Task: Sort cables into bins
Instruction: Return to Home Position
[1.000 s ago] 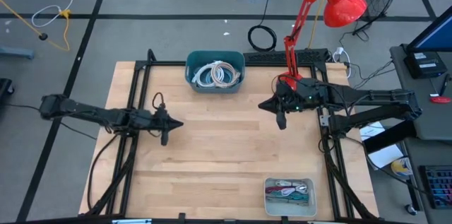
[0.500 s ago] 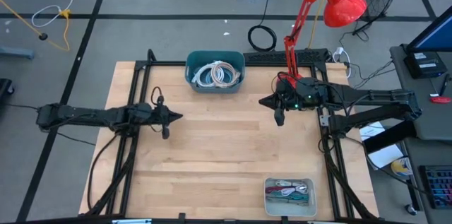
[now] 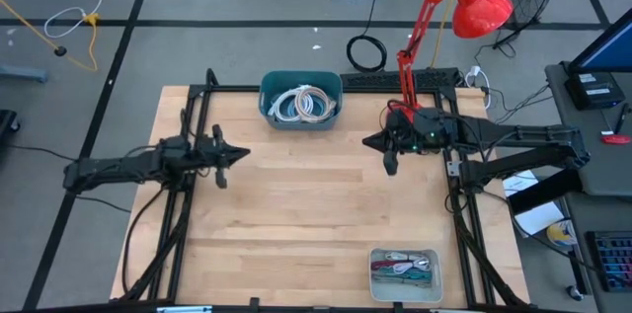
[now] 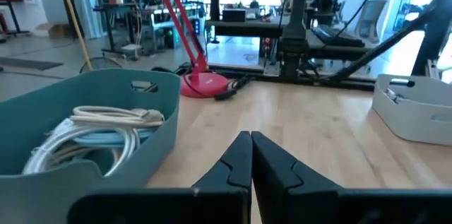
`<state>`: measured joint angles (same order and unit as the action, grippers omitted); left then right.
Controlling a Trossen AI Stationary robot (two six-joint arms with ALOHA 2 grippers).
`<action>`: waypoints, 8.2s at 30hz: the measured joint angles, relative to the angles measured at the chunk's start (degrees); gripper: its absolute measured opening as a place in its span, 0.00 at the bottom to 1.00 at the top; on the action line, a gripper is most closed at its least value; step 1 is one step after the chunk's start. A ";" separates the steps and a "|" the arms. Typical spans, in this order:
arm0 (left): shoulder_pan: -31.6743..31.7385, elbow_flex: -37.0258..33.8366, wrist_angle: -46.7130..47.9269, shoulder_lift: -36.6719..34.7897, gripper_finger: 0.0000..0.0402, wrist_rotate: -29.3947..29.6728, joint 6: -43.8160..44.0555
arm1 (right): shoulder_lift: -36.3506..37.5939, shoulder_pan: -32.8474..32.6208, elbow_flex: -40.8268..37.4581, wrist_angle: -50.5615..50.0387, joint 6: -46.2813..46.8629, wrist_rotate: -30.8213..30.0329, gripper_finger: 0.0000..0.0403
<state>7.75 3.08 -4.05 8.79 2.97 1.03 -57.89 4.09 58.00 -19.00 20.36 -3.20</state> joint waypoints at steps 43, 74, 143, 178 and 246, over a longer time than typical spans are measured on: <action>-10.14 -2.08 2.45 -8.05 0.05 5.47 1.51 | 0.00 0.43 -0.02 -0.17 -0.99 0.42 0.00; -10.14 -2.13 2.49 -8.05 0.05 6.06 -3.52 | 0.02 0.29 -0.02 -0.37 -3.40 1.88 0.00; -10.13 -2.15 -0.48 -8.05 0.05 6.11 -3.53 | 44.50 -11.94 -55.81 22.89 6.30 -4.27 0.00; -10.14 -2.15 -0.46 -8.04 0.05 6.11 -3.55 | 46.99 -7.42 -55.87 23.47 10.45 -2.71 0.00; -10.12 -2.15 -0.46 -8.05 0.05 6.10 -3.55 | 46.99 -7.44 -55.87 23.47 -9.10 -2.73 0.00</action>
<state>-2.38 0.93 -4.52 0.74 9.08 -2.52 -10.90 -3.35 2.13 4.47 11.26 -5.93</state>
